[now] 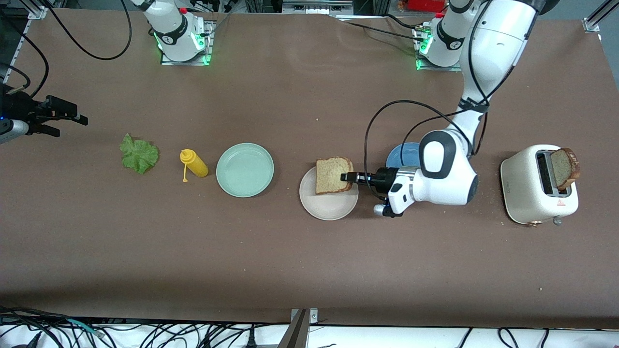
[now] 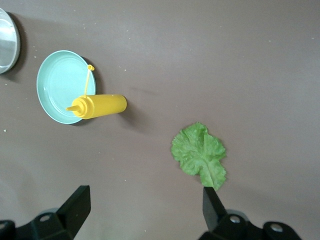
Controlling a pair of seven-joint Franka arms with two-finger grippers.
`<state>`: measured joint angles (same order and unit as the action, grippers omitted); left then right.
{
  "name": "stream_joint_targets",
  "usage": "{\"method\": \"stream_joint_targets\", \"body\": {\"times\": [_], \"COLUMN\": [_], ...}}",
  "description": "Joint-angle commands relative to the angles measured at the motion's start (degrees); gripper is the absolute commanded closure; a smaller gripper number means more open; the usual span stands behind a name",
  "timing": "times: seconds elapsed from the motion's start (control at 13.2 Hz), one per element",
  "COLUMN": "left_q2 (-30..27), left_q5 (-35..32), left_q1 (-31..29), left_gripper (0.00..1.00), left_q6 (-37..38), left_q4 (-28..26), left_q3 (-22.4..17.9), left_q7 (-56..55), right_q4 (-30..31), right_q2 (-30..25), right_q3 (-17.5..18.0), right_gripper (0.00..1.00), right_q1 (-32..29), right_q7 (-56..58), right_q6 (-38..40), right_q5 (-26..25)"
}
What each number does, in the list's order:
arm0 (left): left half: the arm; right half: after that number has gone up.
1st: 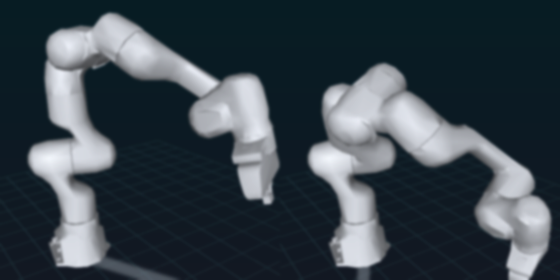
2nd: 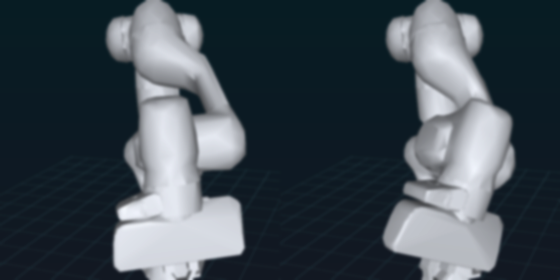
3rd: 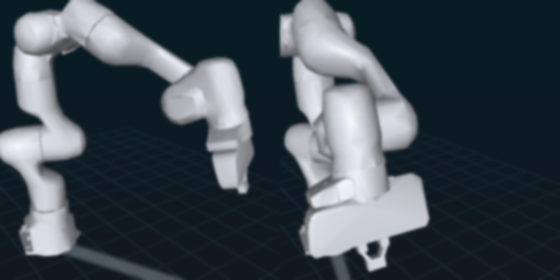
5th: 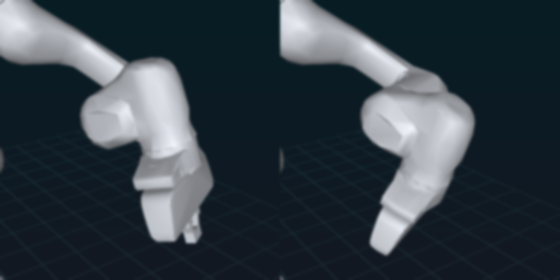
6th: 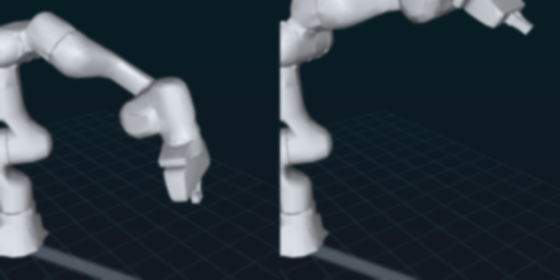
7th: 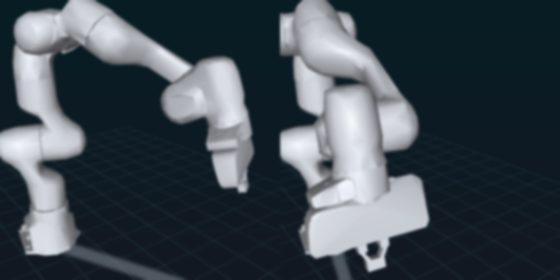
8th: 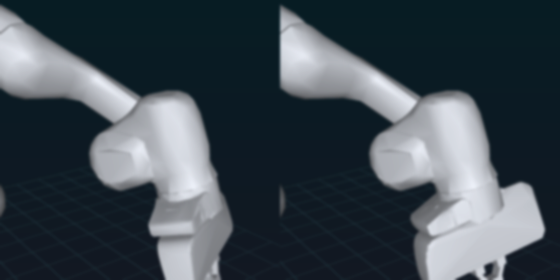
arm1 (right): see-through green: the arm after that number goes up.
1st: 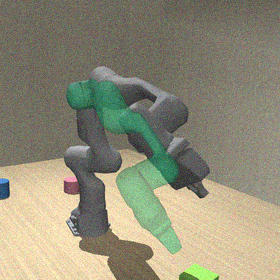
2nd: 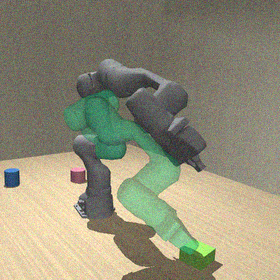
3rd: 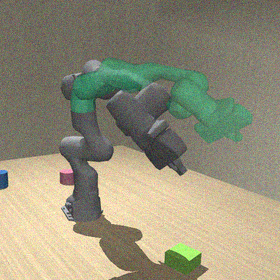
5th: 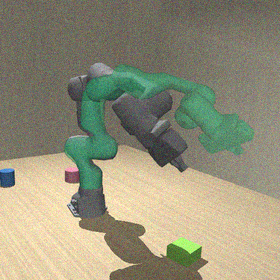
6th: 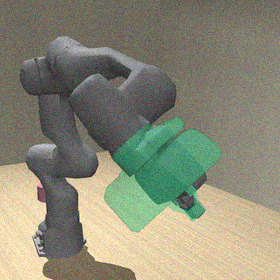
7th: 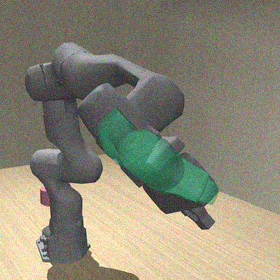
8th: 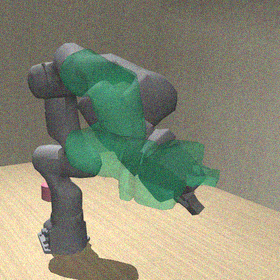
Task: Make sandwich in beige plate with both arms
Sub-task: 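Lower the toast onto the beige plate while the right gripper reaches the mustard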
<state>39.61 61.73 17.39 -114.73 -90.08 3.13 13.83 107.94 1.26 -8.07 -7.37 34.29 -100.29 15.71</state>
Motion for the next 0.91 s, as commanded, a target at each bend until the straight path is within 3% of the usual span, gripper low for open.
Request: {"method": "stream_joint_targets", "body": {"times": [0.0, 0.38, 0.68, 0.83], "left_q2": [1.9, 3.8, 4.9, 5.0], "left_q5": [3.0, 3.7, 3.7, 3.2], "left_q1": [1.9, 2.5, 2.5, 2.6], "left_gripper": [1.00, 1.00, 0.97, 0.23], "left_q6": [-2.6, -4.3, -4.4, -4.4], "left_q4": [1.6, 1.6, 1.6, 1.6], "left_q3": [-0.7, -0.6, -0.7, -0.7], "left_q7": [0.3, 1.5, 4.0, 5.7], "right_q4": [0.3, 7.9, 11.5, 12.7], "right_q2": [1.4, -0.5, 1.5, 4.4], "right_q3": [-1.4, -1.5, -4.1, -6.2], "right_gripper": [0.01, 0.01, 0.01, 0.01], "right_q1": [-0.3, -0.6, -0.7, -0.7], "right_q7": [4.7, 8.6, 20.0, 29.5], "right_q6": [-1.0, -7.4, -7.7, -7.6], "right_q5": [4.6, 10.1, 19.2, 25.7]}}
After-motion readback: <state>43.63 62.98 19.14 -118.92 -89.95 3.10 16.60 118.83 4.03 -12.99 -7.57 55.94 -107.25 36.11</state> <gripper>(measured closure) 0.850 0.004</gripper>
